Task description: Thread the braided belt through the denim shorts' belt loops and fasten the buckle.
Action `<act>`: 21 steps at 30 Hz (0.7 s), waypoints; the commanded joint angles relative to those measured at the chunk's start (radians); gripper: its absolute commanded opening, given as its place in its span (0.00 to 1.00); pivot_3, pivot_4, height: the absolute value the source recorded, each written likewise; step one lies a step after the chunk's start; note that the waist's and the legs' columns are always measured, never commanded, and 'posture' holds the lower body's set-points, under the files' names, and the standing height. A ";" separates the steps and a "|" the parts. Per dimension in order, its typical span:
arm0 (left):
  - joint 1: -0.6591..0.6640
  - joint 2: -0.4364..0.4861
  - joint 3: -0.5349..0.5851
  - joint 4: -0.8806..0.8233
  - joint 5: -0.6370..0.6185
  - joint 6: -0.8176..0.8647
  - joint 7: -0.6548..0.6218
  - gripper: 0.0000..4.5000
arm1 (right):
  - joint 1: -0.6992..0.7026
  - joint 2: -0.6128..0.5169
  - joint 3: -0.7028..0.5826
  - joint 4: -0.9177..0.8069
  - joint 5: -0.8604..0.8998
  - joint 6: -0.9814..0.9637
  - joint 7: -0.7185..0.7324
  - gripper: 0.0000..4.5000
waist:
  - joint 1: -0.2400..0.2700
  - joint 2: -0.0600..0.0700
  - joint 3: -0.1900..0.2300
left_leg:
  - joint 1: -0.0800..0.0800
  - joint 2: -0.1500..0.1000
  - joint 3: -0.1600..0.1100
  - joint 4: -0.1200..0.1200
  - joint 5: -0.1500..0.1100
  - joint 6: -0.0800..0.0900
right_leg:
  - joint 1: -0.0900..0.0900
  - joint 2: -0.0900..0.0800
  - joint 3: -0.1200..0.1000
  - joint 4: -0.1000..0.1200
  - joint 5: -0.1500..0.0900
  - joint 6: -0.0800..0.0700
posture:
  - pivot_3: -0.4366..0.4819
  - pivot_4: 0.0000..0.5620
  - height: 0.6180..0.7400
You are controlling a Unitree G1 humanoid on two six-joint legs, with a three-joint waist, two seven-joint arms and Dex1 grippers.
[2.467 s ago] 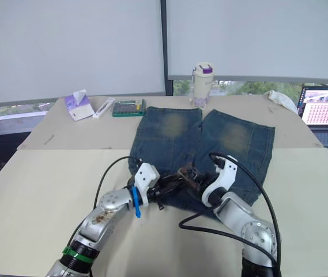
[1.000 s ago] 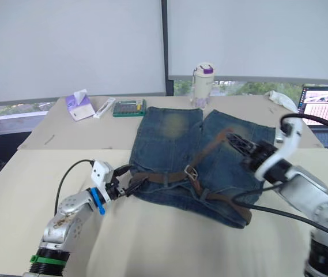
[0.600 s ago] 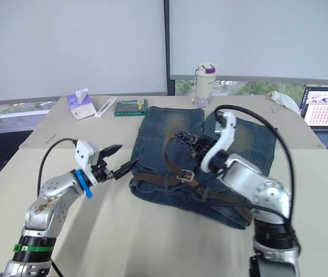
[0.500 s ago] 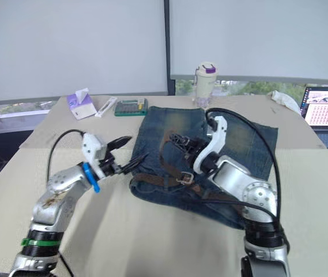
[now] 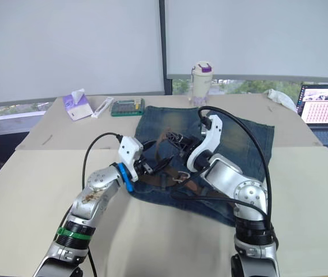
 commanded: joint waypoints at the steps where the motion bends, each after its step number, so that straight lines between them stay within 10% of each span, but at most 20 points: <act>1: -0.021 -0.010 0.026 -0.025 -0.030 -0.019 -0.009 0.99 | 0.005 0.003 -0.007 -0.055 -0.005 -0.021 0.000 0.00 | 0.000 0.000 0.000 | 0.000 0.000 0.000 0.000 0.000 0.000 | 0.000 0.000 0.000 0.000 0.000 0.000 | 0.48 0.27 1.00; 7: 0.000 -0.050 0.095 -0.085 -0.189 0.113 -0.008 0.99 | 0.027 0.008 0.000 -0.073 -0.030 -0.022 0.001 0.00 | -0.001 0.000 0.000 | 0.000 0.000 0.000 0.000 0.000 0.000 | 0.000 0.000 0.000 0.000 0.000 0.000 | 0.48 0.27 1.00; 21: 0.031 -0.043 0.073 -0.106 -0.195 0.147 -0.015 0.00 | 0.029 0.000 0.000 -0.075 -0.034 -0.011 0.010 0.00 | 0.000 0.000 0.000 | 0.000 0.000 0.000 0.000 0.000 0.000 | 0.000 0.000 0.000 0.000 0.000 0.000 | 0.48 0.27 1.00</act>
